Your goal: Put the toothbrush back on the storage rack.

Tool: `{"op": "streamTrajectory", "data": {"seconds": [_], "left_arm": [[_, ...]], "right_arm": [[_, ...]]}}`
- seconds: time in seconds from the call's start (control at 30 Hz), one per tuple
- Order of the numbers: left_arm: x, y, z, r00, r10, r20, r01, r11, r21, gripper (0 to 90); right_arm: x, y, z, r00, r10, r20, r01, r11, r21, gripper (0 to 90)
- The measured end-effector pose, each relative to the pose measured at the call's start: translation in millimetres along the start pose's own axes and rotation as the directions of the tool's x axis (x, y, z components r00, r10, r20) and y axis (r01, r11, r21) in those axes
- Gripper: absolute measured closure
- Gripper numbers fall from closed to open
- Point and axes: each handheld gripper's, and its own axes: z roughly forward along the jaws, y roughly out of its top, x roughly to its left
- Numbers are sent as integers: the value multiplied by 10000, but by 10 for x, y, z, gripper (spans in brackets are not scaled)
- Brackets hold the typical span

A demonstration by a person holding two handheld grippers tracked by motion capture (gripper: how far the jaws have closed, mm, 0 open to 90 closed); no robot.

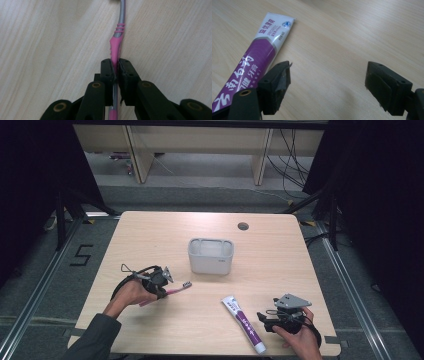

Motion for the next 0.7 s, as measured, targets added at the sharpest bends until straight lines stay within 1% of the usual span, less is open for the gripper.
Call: {"op": "streamTrajectory", "data": {"seconds": [0.03, 0.07, 0.1, 0.13, 0.17, 0.2, 0.23, 0.27, 0.3, 0.33, 0.37, 0.4, 0.43, 0.47, 0.5, 0.53, 0.57, 0.63, 0.7], "left_arm": [[27, 23, -2, 9999, 117, 60, -118, 9997, 198, 816], [27, 23, -2, 9999, 117, 60, -118, 9997, 198, 815], [18, 40, 11, 9999, -129, 73, 128, 9996, 234, 816], [17, 56, 13, 9999, -134, 71, 132, 9993, 347, 816], [17, 73, 13, 9999, -143, 51, 141, 9987, 487, 816], [16, 90, 16, 9998, -172, 62, 168, 9980, 603, 816], [16, 90, 16, 9998, -172, 62, 168, 9980, 603, 817], [22, 109, 14, 9999, -129, 77, 123, 9969, 778, 817], [17, 135, 18, 9999, -134, 60, 128, 9953, 956, 820], [17, 135, 18, 9999, -134, 60, 128, 9953, 956, 821], [4, 159, 24, 10000, -93, 26, 89, 9938, 1104, 822], [4, 159, 24, 10000, -93, 26, 89, 9938, 1104, 823], [-7, 182, 24, 10000, 23, 4, -24, 9914, 1306, 824], [-7, 182, 24, 10000, 23, 4, -24, 9914, 1306, 825], [-6, 190, 25, 9999, 107, -10, -105, 9908, 1351, 825], [-17, 196, 29, 9999, 112, -78, -100, 9906, 1367, 828], [-21, 196, 29, 9998, 161, -65, -150, 9903, 1380, 828], [-19, 201, 10, 9998, 184, -28, -179, 9916, 1281, 829], [-12, 198, -40, 10000, 45, -26, -42, 9951, 984, 830]], "right_arm": [[-6, -3, 8, 9999, -102, 2, 102, 9999, -45, 215], [-6, -3, 8, 9999, -102, 2, 102, 9999, -45, 215], [-6, -2, 9, 9999, -123, -13, 123, 9999, -25, 215], [-13, 0, 7, 9998, -216, 10, 216, 9998, -15, 215], [-8, -1, 12, 9998, -175, 22, 175, 9998, -65, 215], [14, -4, 9, 10000, 70, -6, -70, 10000, 24, 215], [14, -4, 9, 10000, 70, -6, -70, 10000, 24, 215], [-5, -6, 20, 9996, -269, 25, 269, 9996, -64, 215], [-2, -6, 19, 9997, -260, 25, 260, 9996, -85, 215], [0, -4, 13, 9999, -143, -15, 143, 9999, -41, 216], [1, -5, 12, 9999, -110, -1, 110, 9999, -28, 216], [0, -6, 12, 9999, -102, 2, 102, 9999, -15, 215], [-1, -7, 11, 9999, -101, 5, 101, 9999, -20, 215], [-1, -7, 11, 9999, -101, 5, 101, 9999, -20, 215], [14, -9, 5, 10000, 68, -15, -68, 10000, 30, 215], [2, -6, 2, 9999, -115, 22, 115, 9999, -6, 216], [3, -7, 2, 10000, -96, 8, 96, 10000, 9, 216], [-8, -10, 8, 9999, -143, 12, 143, 9999, -29, 215], [-12, -12, 10, 9999, -133, -33, 133, 9999, 2, 215]]}}
